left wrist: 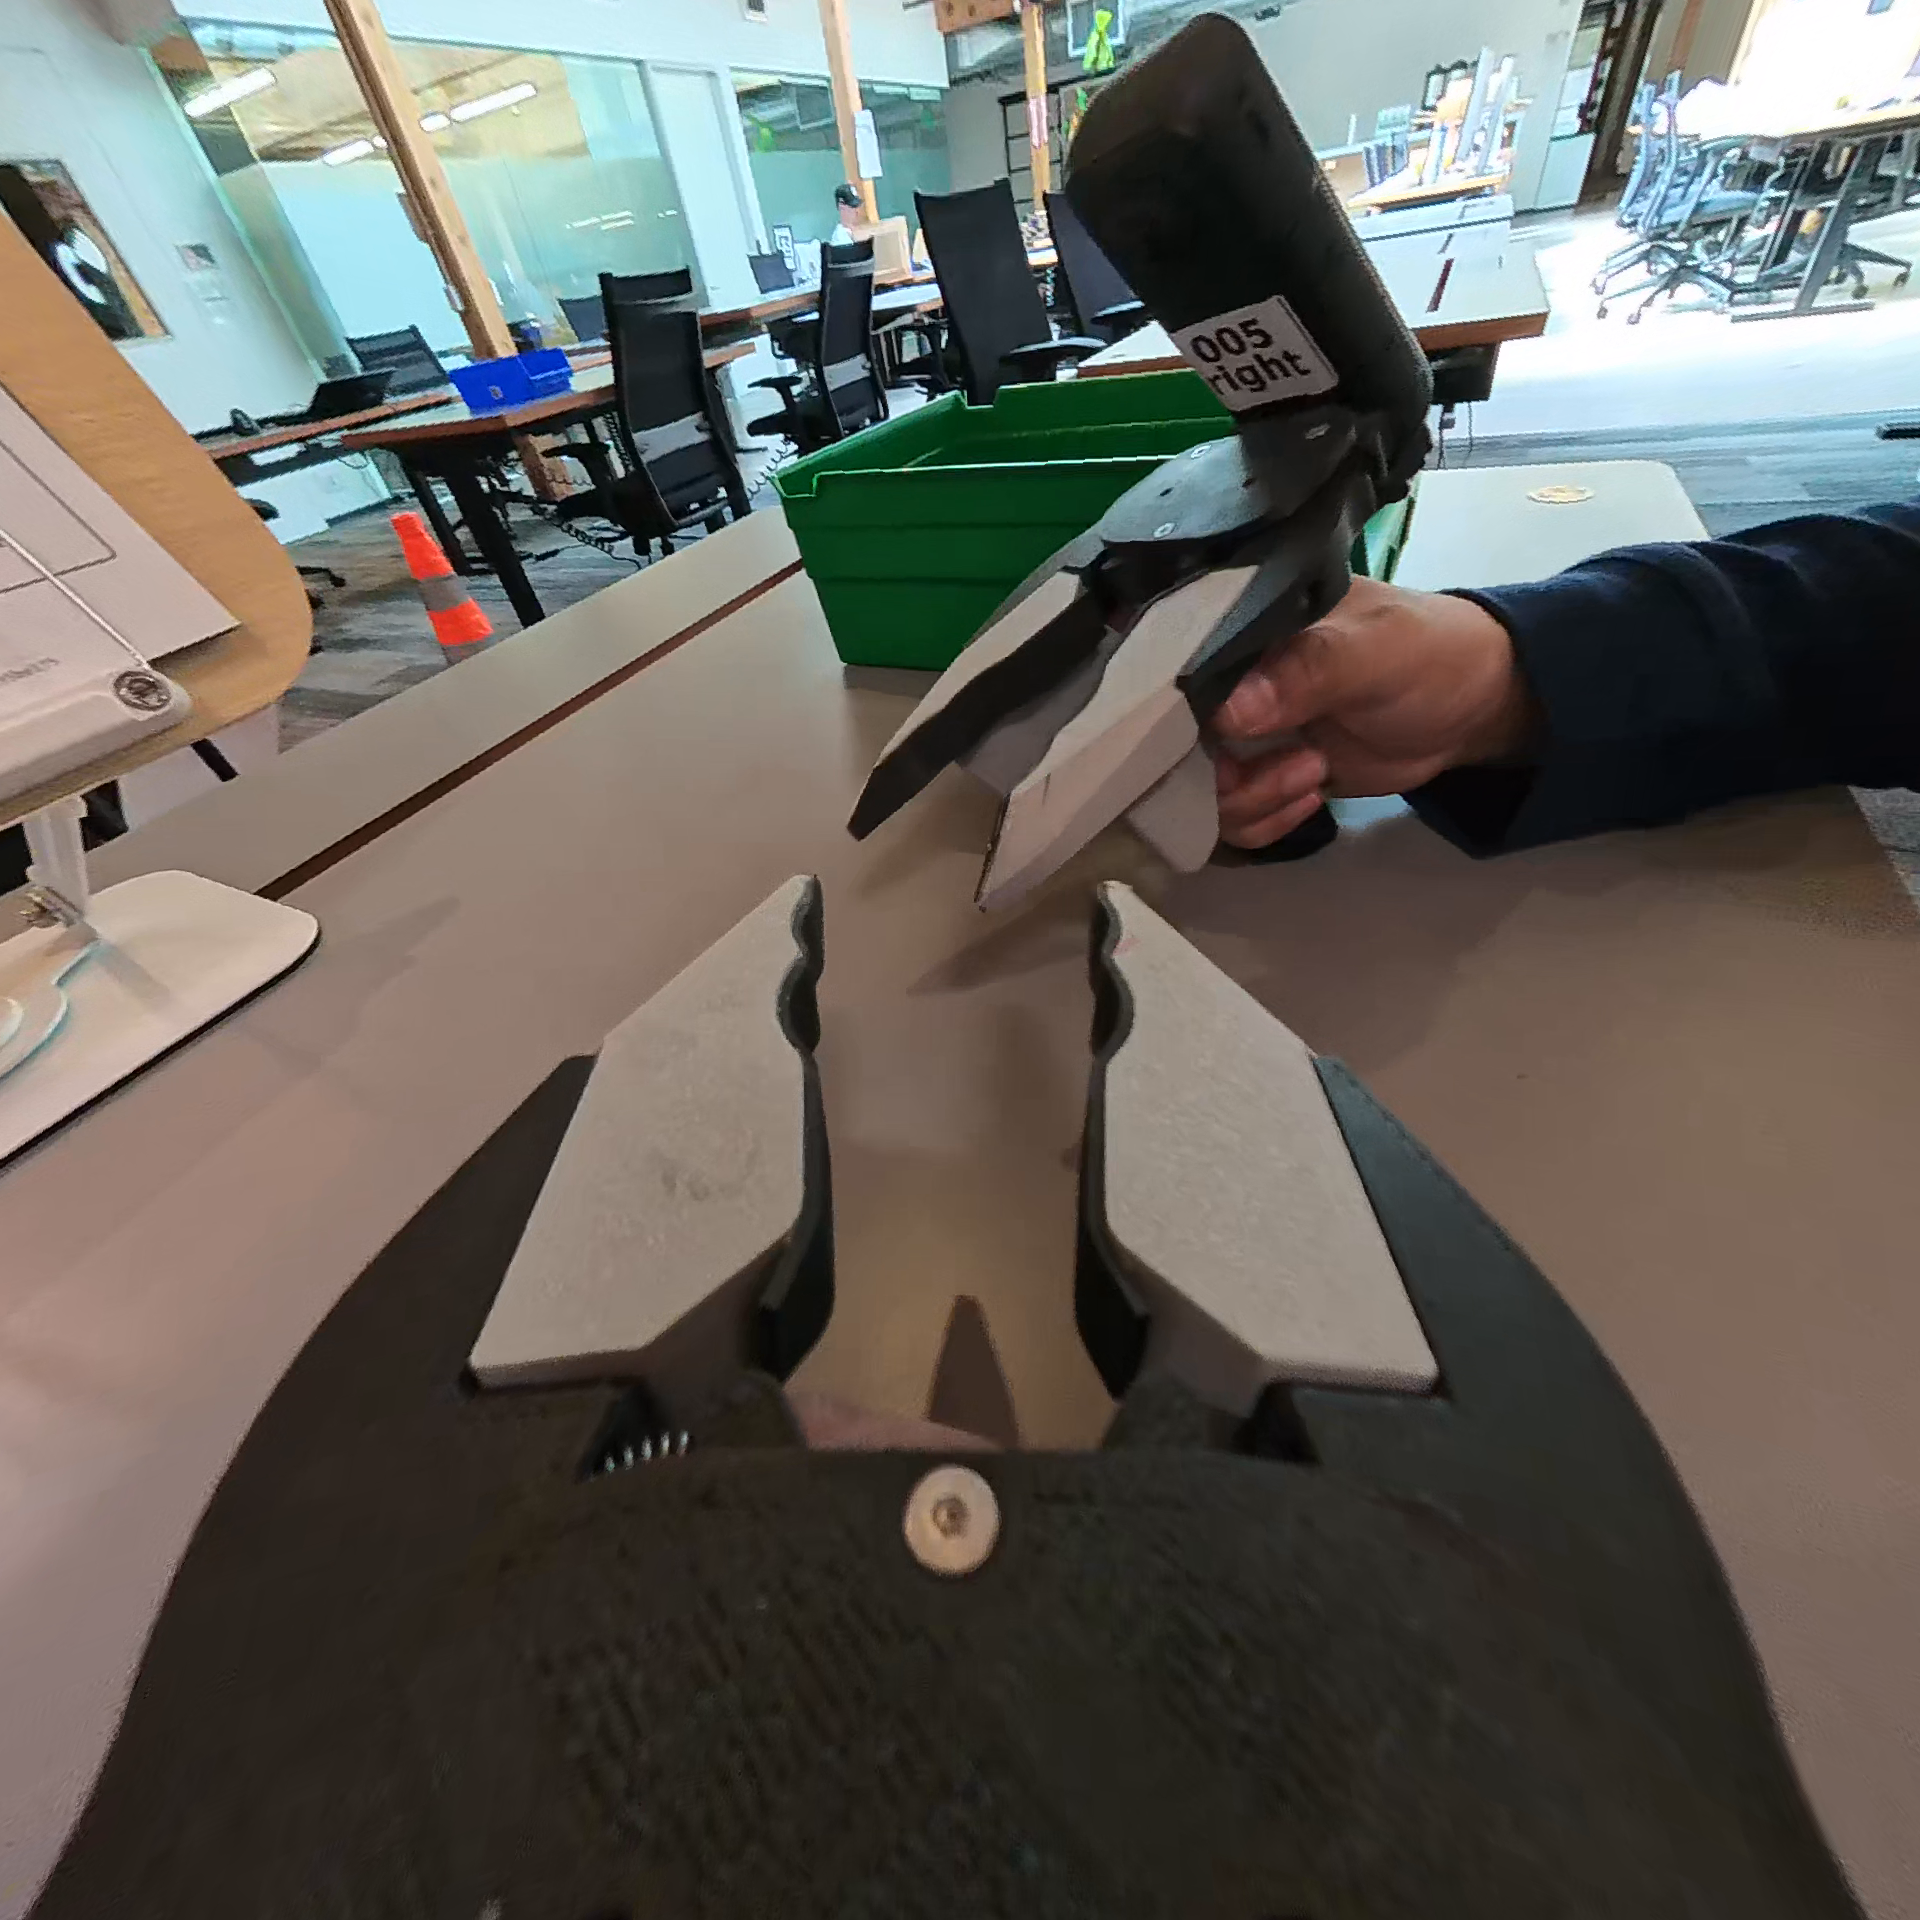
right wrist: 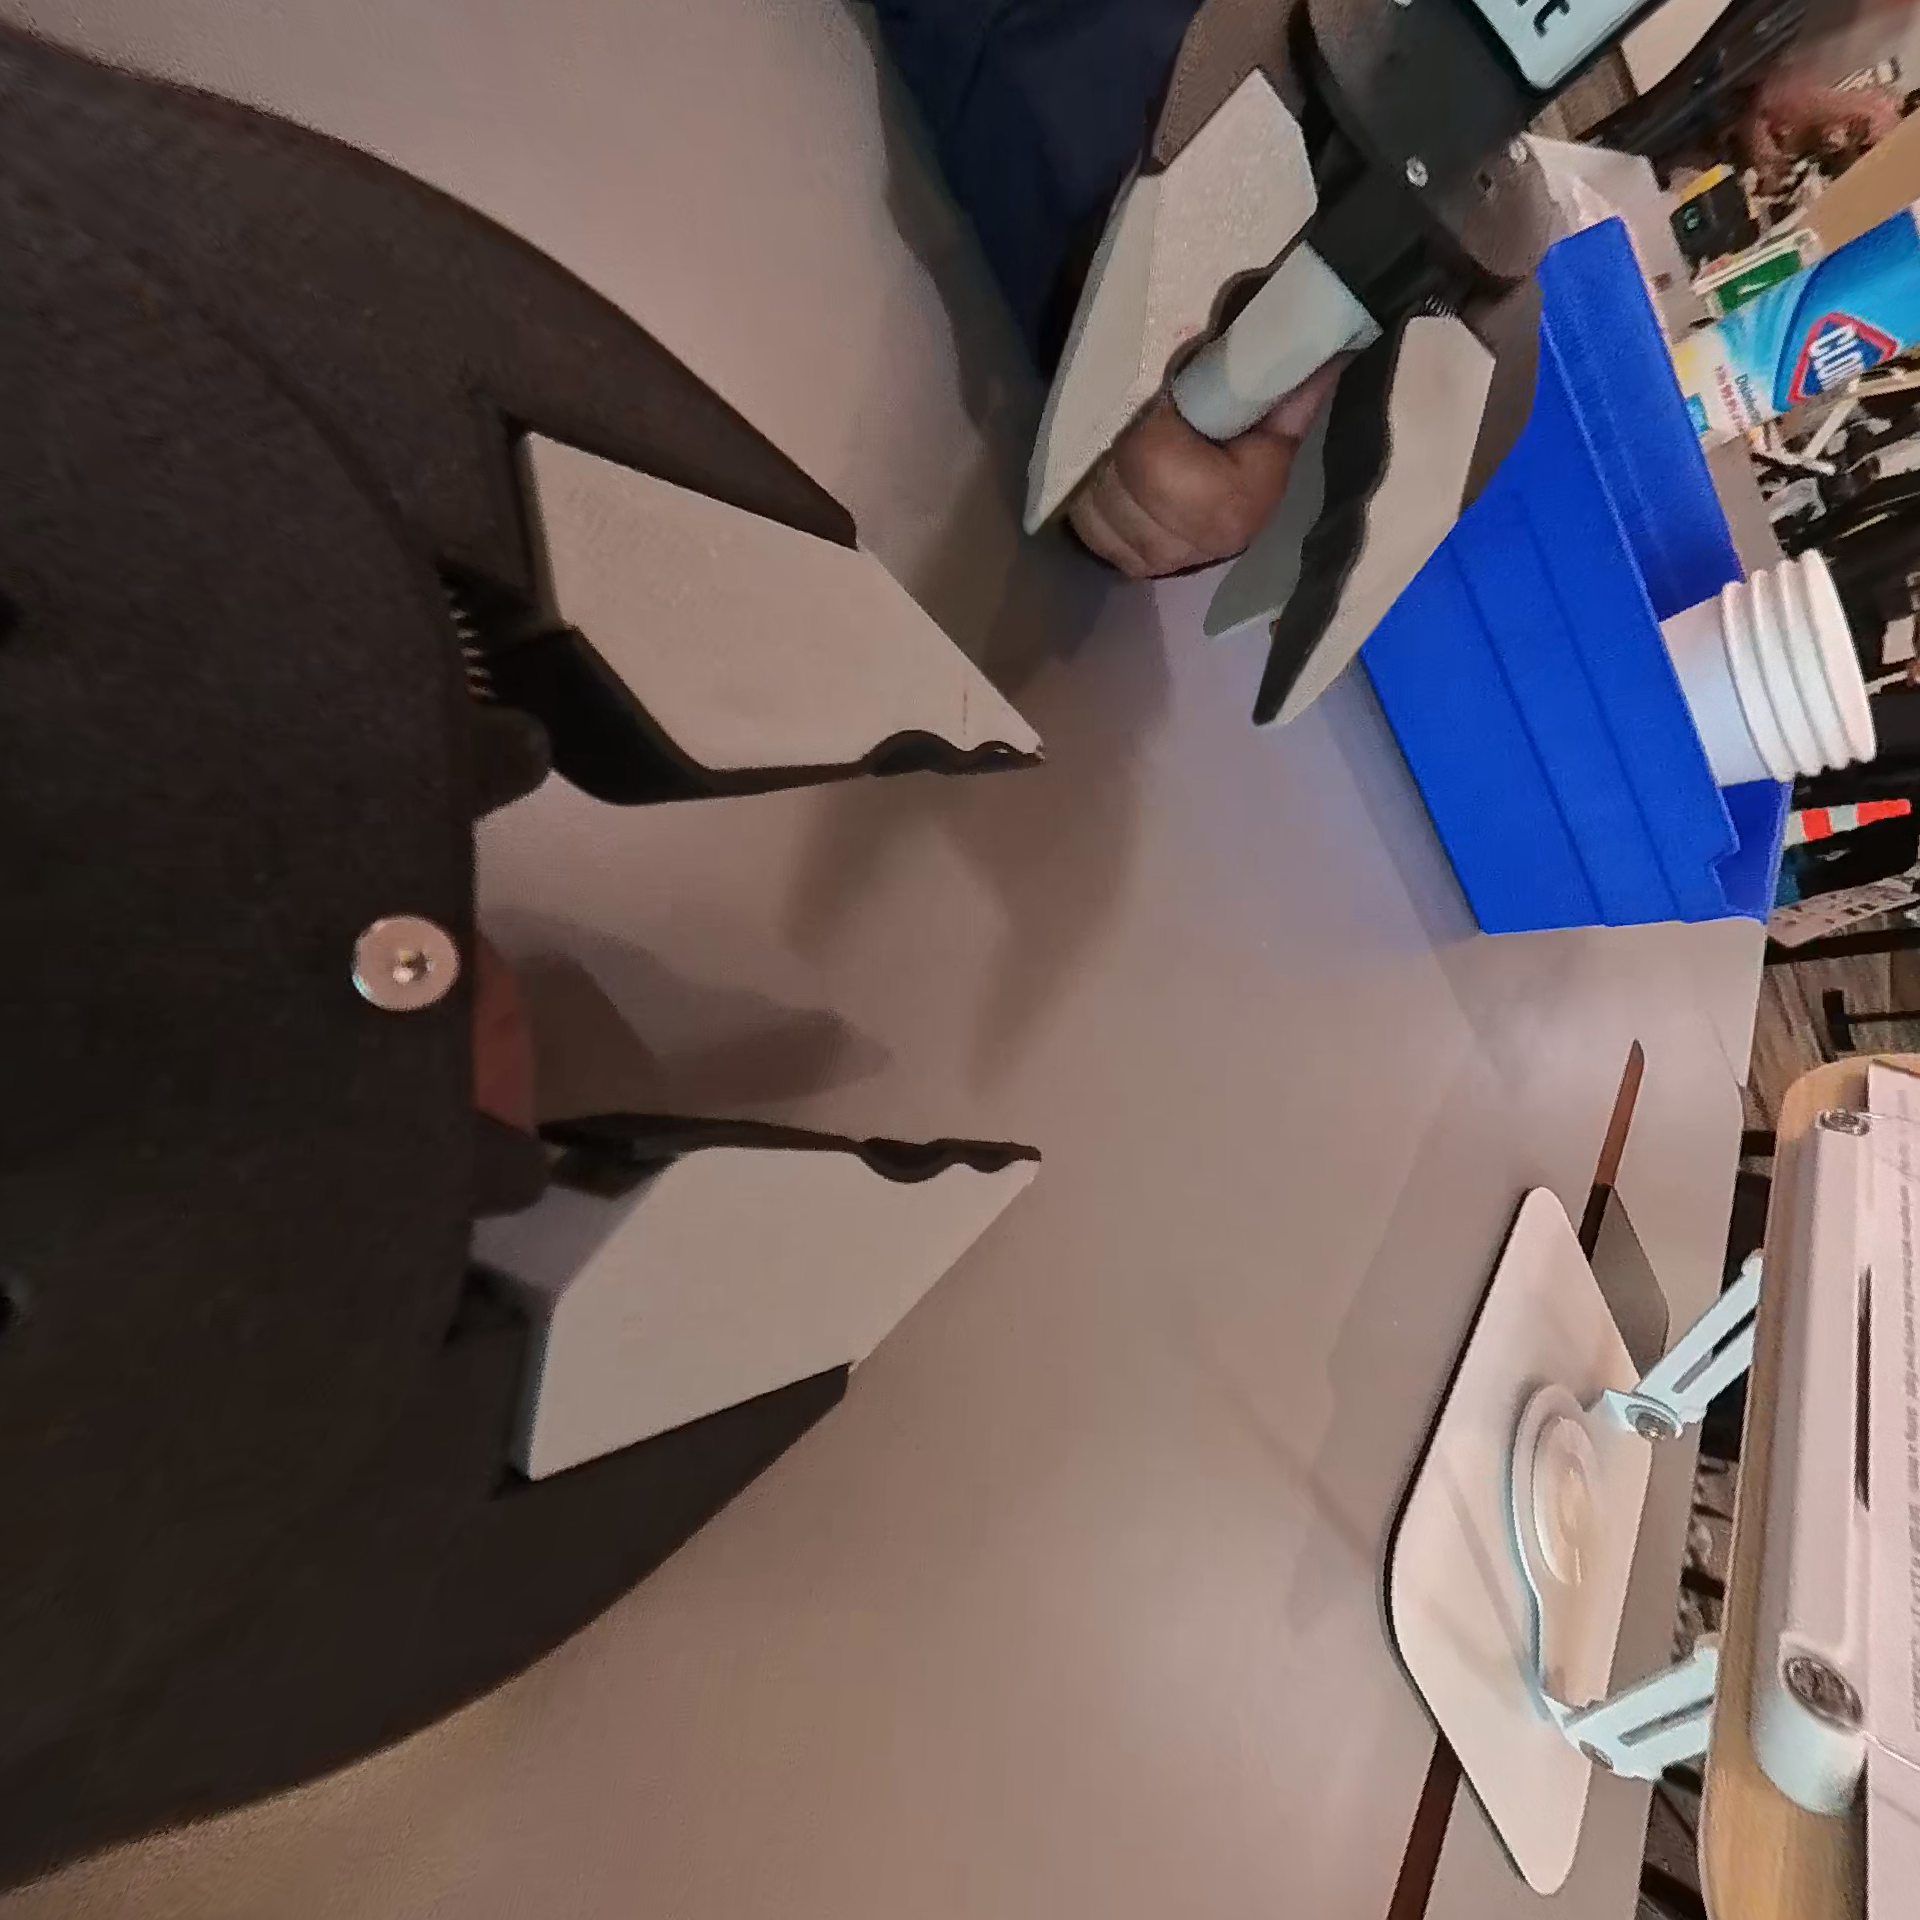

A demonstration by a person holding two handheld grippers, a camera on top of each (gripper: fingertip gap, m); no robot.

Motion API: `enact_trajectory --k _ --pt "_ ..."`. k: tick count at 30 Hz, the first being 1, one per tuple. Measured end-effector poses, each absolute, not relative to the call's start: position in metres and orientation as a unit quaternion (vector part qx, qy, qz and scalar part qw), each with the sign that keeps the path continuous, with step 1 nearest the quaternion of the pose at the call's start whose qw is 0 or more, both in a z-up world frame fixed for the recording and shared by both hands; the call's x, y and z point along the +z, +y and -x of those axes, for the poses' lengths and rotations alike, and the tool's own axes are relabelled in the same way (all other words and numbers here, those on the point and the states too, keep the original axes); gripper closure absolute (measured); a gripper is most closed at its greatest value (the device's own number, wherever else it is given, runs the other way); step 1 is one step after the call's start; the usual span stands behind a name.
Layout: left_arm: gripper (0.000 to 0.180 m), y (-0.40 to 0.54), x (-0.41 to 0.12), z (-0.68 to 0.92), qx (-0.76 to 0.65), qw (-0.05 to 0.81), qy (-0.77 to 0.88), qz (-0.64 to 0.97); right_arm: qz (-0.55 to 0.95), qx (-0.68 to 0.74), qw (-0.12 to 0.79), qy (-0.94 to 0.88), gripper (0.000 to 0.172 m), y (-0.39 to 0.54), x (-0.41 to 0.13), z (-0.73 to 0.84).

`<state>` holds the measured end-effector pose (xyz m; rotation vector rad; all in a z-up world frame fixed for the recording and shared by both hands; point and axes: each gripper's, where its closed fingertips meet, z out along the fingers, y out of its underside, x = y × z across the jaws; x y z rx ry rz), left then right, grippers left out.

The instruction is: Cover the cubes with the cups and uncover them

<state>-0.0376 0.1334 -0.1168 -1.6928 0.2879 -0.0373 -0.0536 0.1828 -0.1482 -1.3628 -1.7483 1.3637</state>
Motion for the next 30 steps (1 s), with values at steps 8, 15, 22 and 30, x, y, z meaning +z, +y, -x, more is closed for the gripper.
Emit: enact_trajectory --k 8,15,22,30 --pt "0.126 0.129 -0.109 0.035 -0.038 0.673 0.127 0.727 0.499 0.499 0.255 -0.661 0.104 0.178 -0.152 0.054" --pt "0.123 0.130 -0.110 0.039 -0.030 0.671 0.117 0.732 0.494 0.495 0.273 -0.661 0.104 0.179 -0.150 0.054" --pt "0.130 0.129 -0.114 0.034 -0.031 0.660 0.122 0.740 0.491 0.500 0.288 -0.652 0.103 0.181 -0.145 0.053" --pt "0.119 0.130 -0.113 0.044 0.025 0.640 0.067 0.765 0.490 0.483 0.302 -0.660 0.104 0.179 -0.147 0.046"
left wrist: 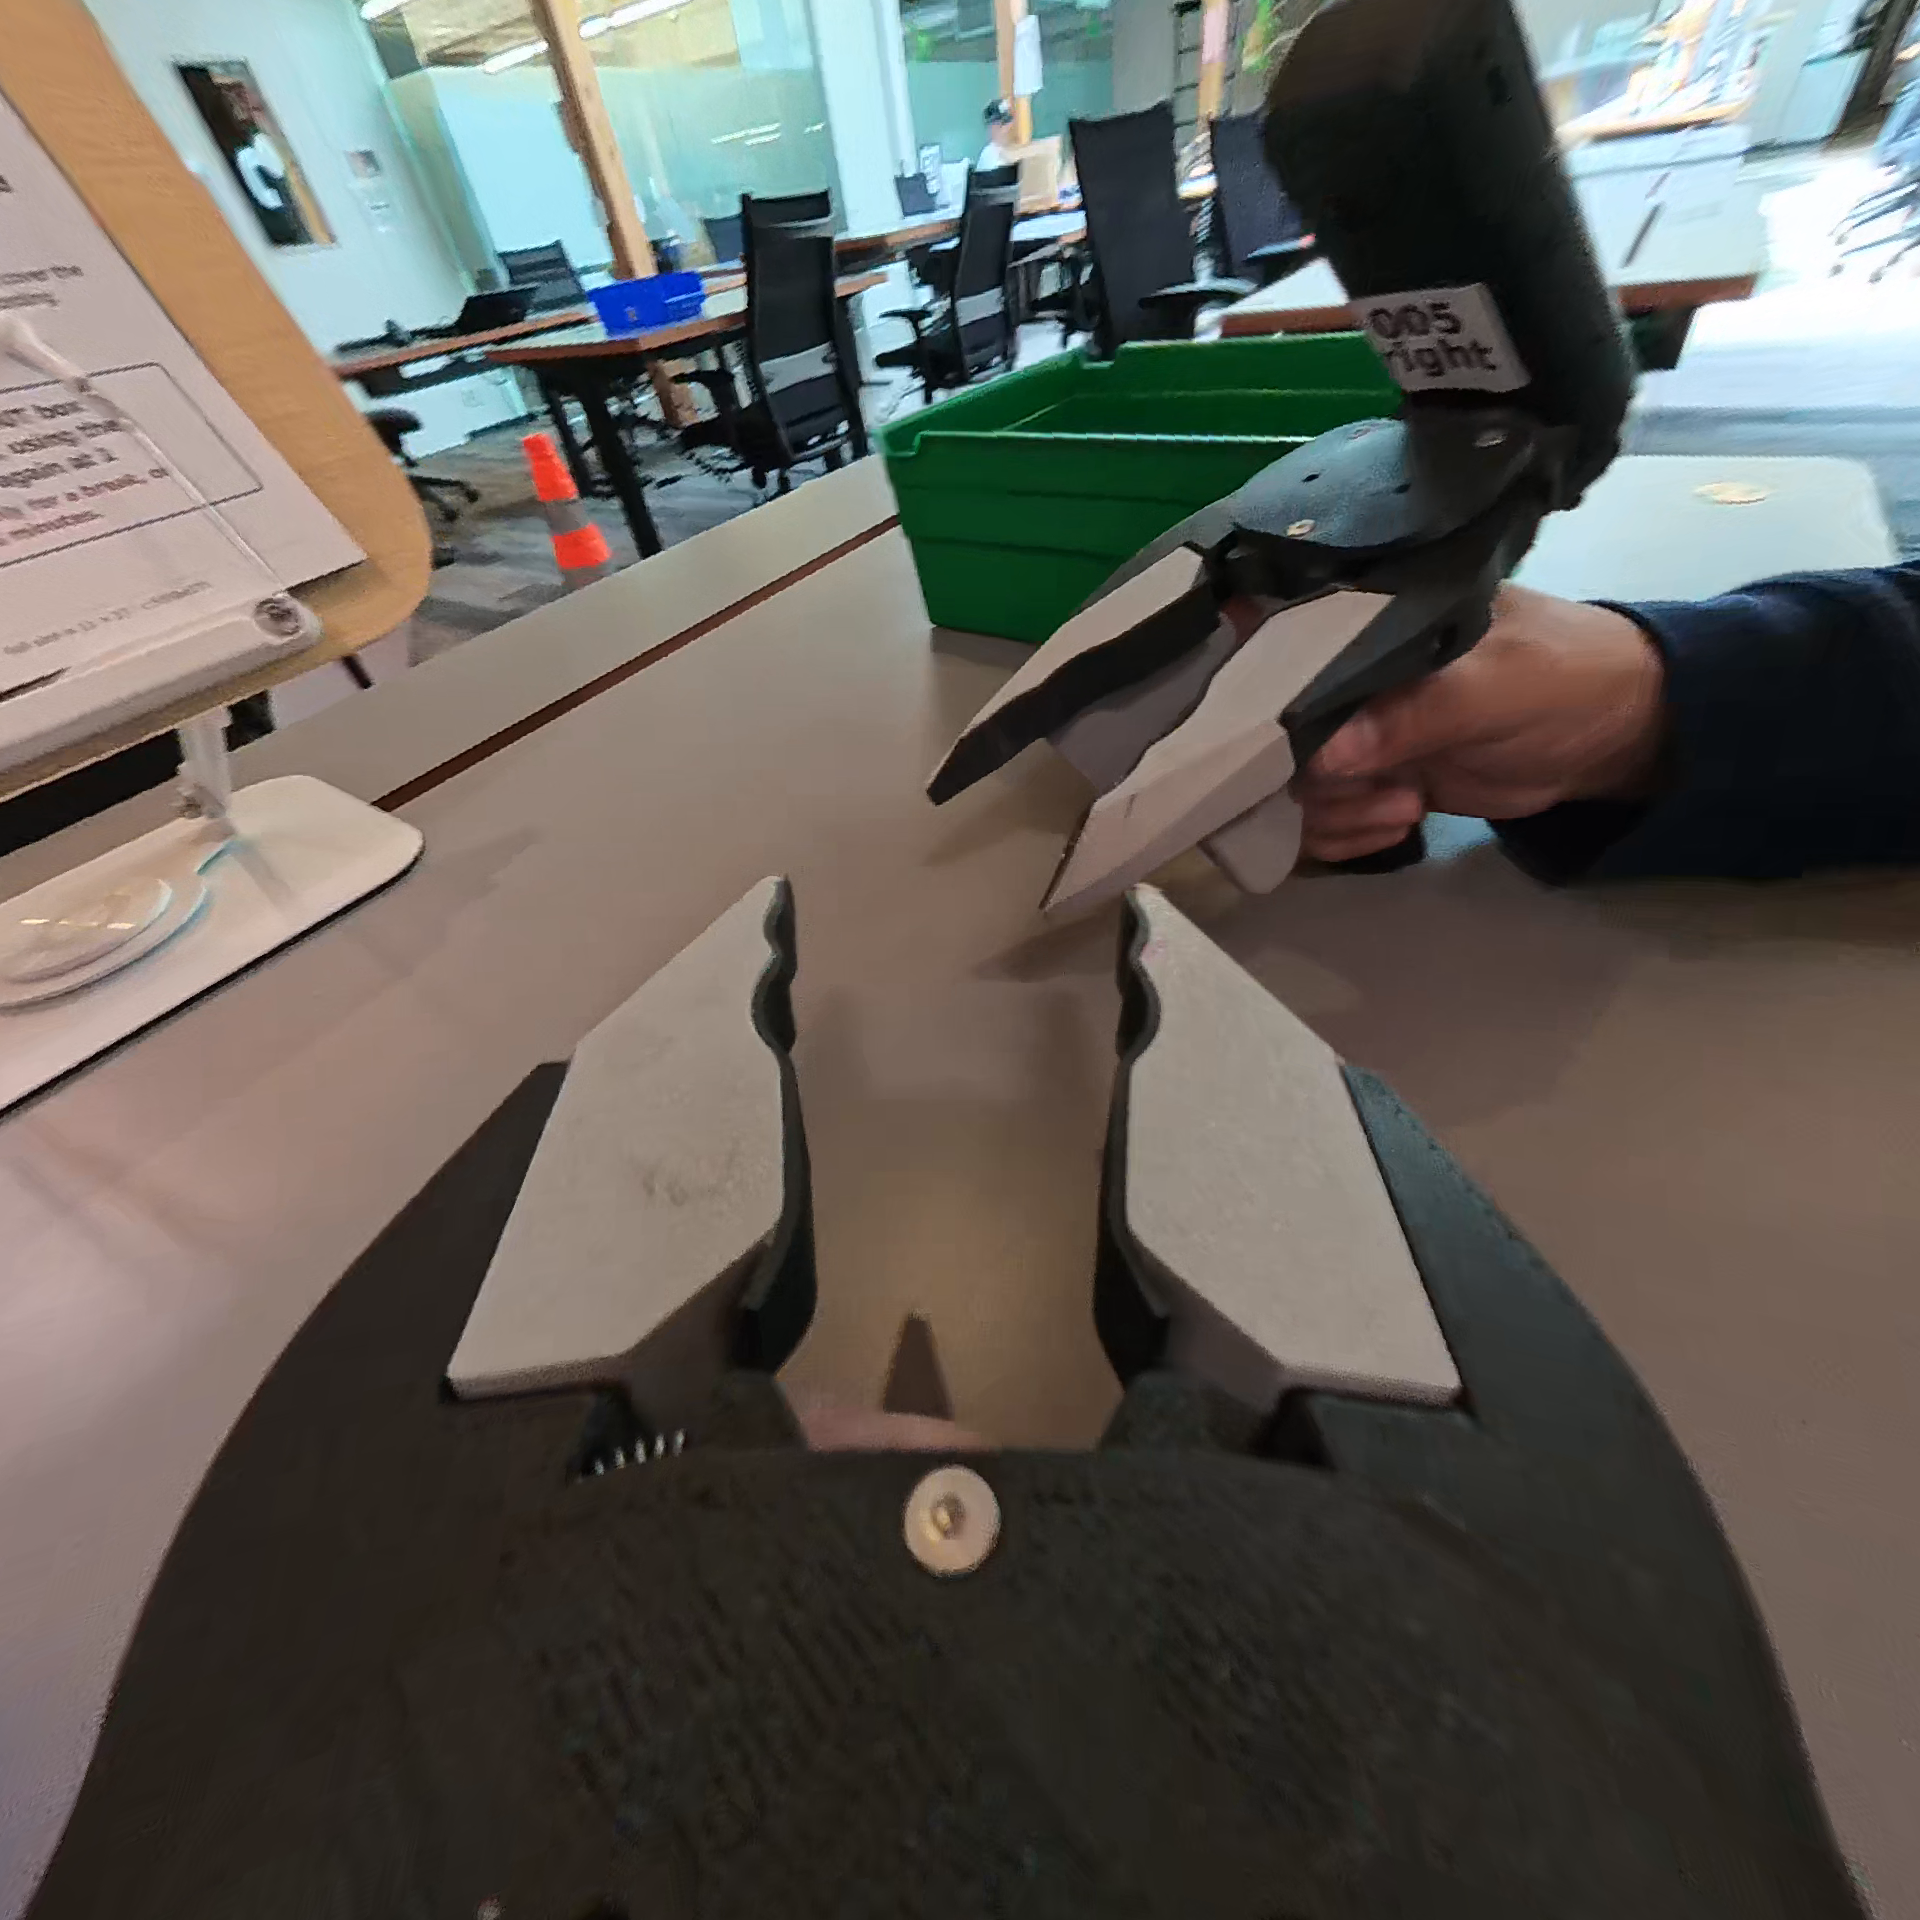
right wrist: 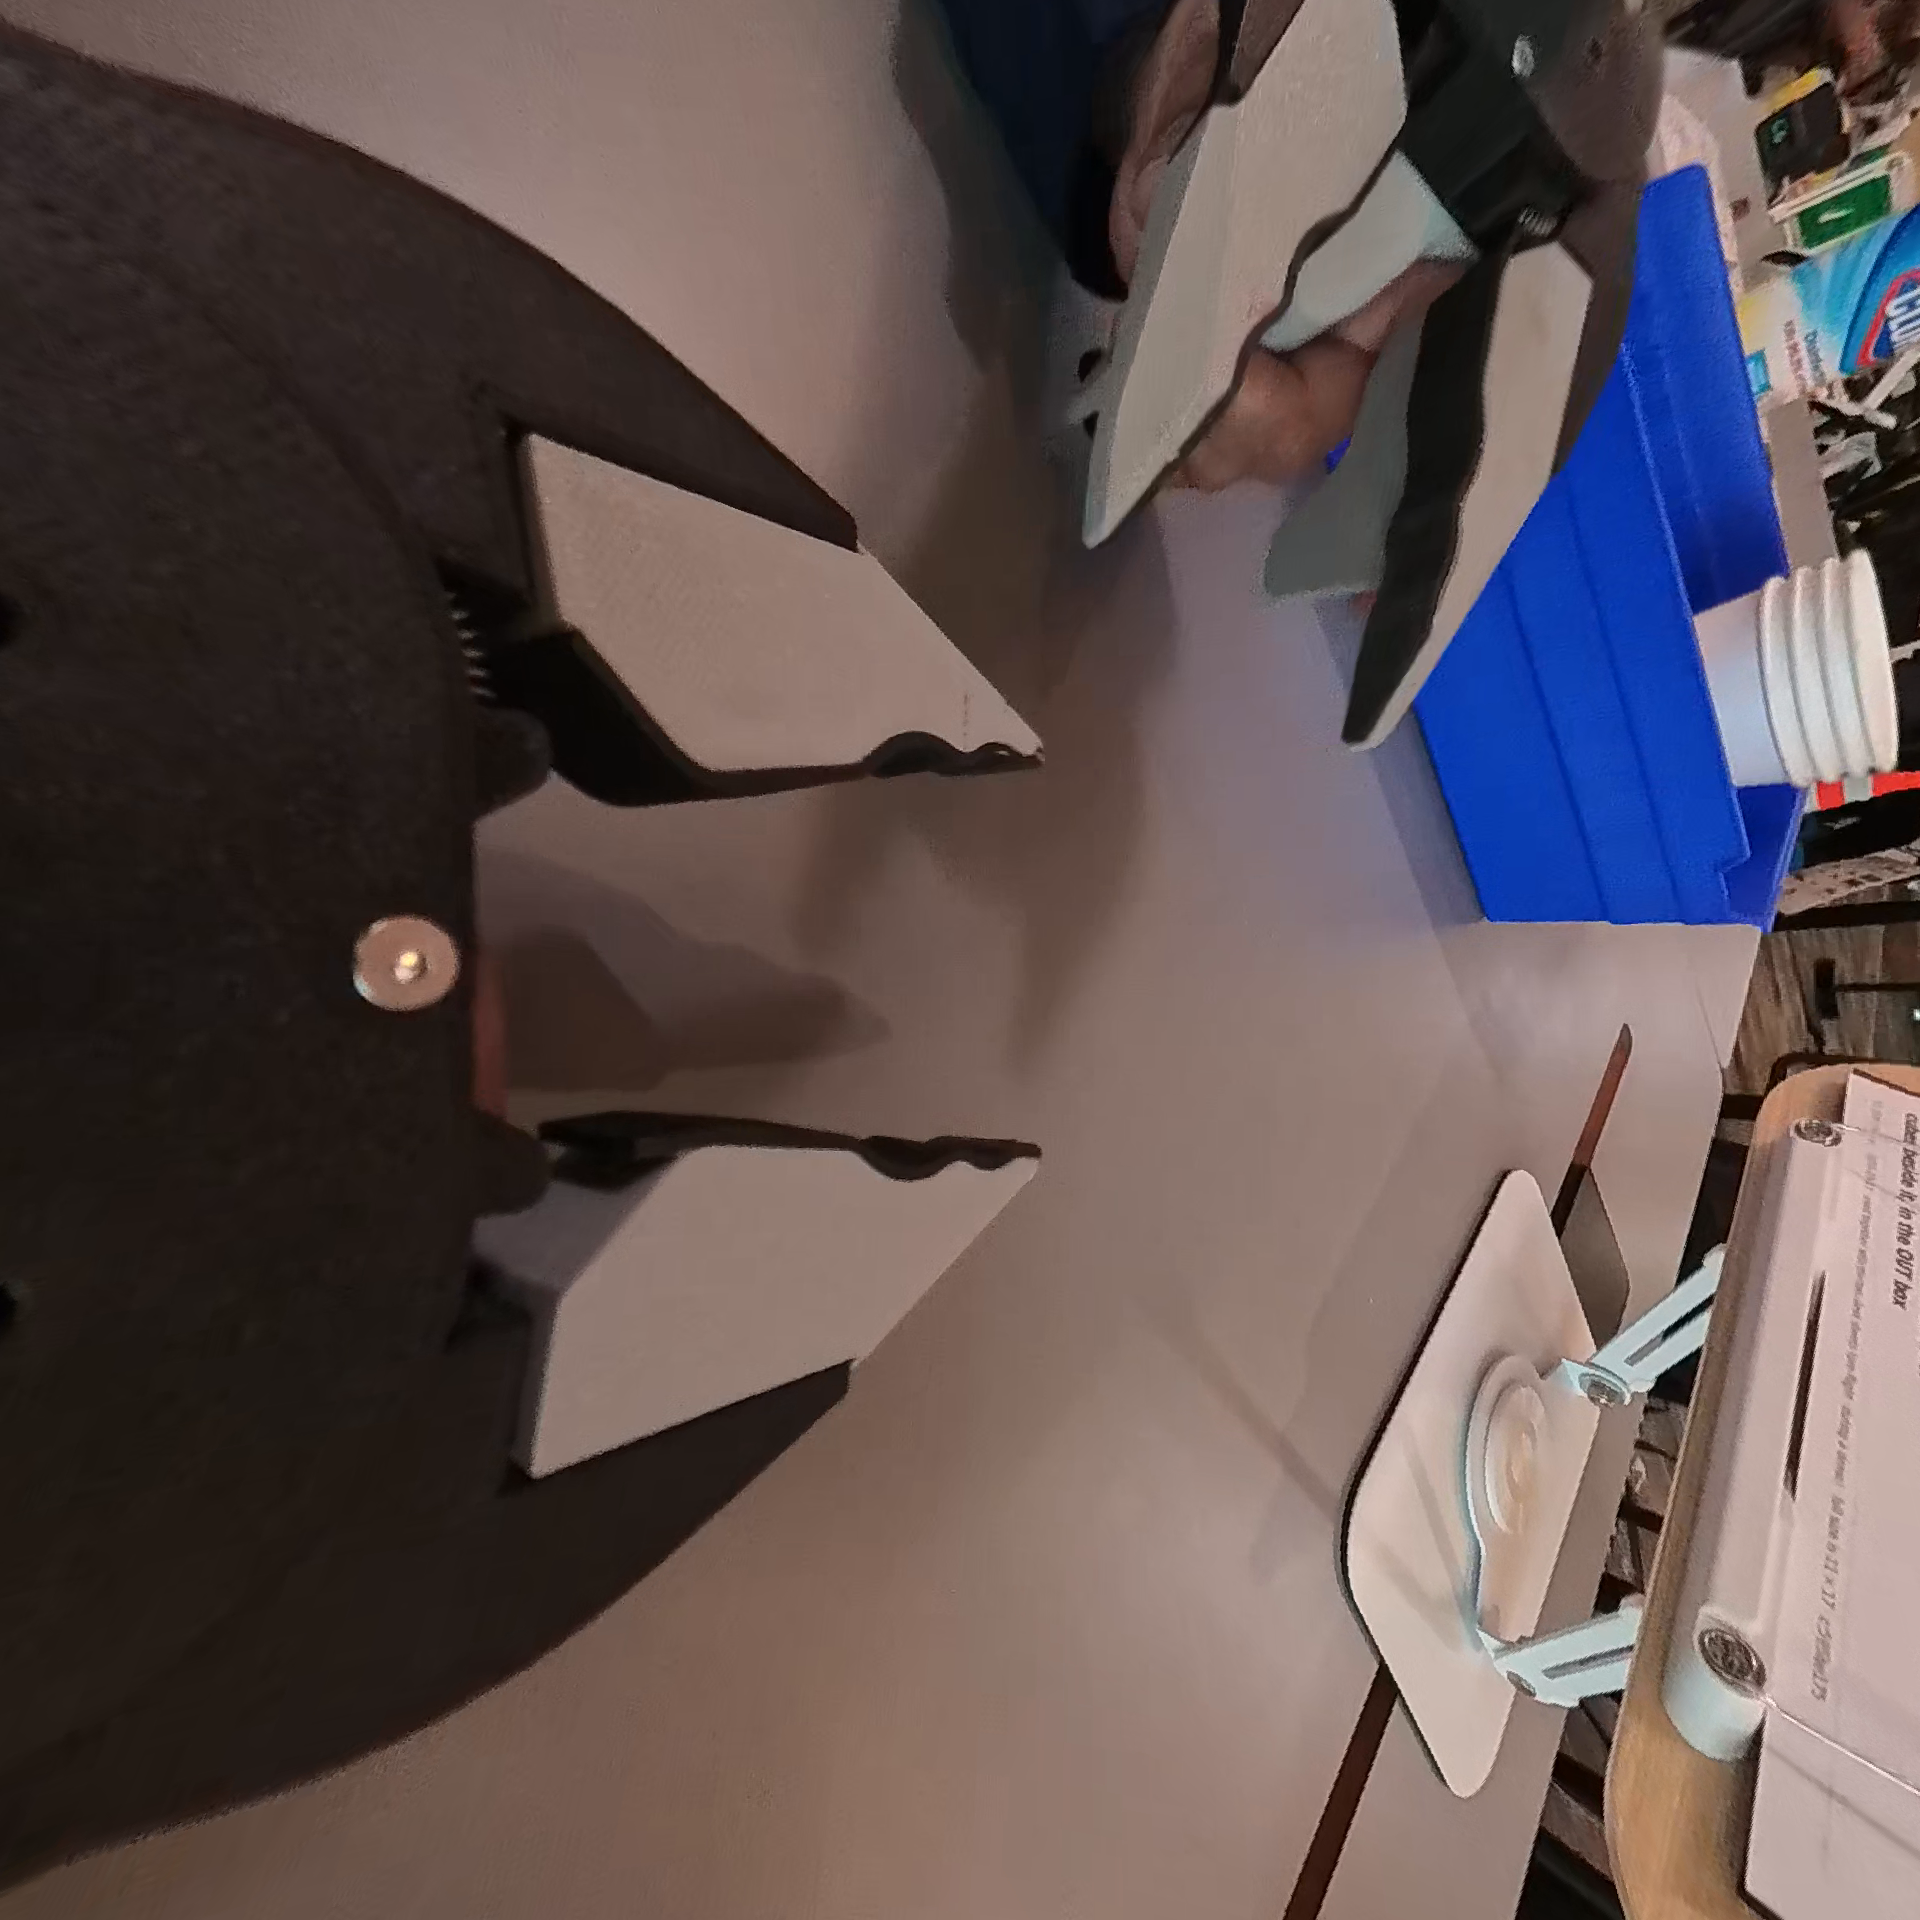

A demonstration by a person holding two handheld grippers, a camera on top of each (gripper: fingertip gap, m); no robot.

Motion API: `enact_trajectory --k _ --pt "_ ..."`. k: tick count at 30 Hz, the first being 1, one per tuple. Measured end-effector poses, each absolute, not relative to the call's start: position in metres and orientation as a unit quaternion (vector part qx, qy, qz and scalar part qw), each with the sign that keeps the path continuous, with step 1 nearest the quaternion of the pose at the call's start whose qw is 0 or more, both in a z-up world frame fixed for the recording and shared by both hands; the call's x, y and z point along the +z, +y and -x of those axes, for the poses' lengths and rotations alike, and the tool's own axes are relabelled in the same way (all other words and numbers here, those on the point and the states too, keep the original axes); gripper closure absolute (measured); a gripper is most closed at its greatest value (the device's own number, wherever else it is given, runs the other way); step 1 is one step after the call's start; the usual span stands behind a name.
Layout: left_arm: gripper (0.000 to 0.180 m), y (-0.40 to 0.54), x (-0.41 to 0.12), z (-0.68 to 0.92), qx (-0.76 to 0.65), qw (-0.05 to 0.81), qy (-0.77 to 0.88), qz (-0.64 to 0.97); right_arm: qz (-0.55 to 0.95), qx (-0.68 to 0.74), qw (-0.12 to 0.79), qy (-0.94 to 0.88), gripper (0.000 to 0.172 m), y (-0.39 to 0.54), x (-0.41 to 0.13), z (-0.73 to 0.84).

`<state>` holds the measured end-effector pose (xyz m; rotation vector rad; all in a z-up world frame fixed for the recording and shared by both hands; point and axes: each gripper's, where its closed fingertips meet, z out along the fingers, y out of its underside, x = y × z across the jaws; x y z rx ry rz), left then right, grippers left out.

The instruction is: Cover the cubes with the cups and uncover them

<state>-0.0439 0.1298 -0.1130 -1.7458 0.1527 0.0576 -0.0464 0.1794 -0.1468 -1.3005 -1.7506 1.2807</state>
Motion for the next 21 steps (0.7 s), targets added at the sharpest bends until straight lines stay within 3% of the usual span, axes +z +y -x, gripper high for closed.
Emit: enact_trajectory --k 12,15,19,21 --pt "0.119 0.067 -0.101 0.093 0.083 0.616 -0.109 0.776 0.468 0.425 0.347 -0.692 0.109 0.167 -0.153 0.046" --pt "0.121 0.020 -0.070 0.107 0.114 0.609 -0.142 0.772 0.471 0.424 0.351 -0.690 0.109 0.169 -0.153 0.046" --pt "0.128 -0.077 -0.019 0.186 0.282 0.531 -0.205 0.772 0.485 0.438 0.344 -0.675 0.110 0.173 -0.151 0.046" --pt "0.129 -0.106 -0.009 0.221 0.273 0.509 -0.249 0.778 0.493 0.439 0.337 -0.671 0.113 0.175 -0.152 0.045"
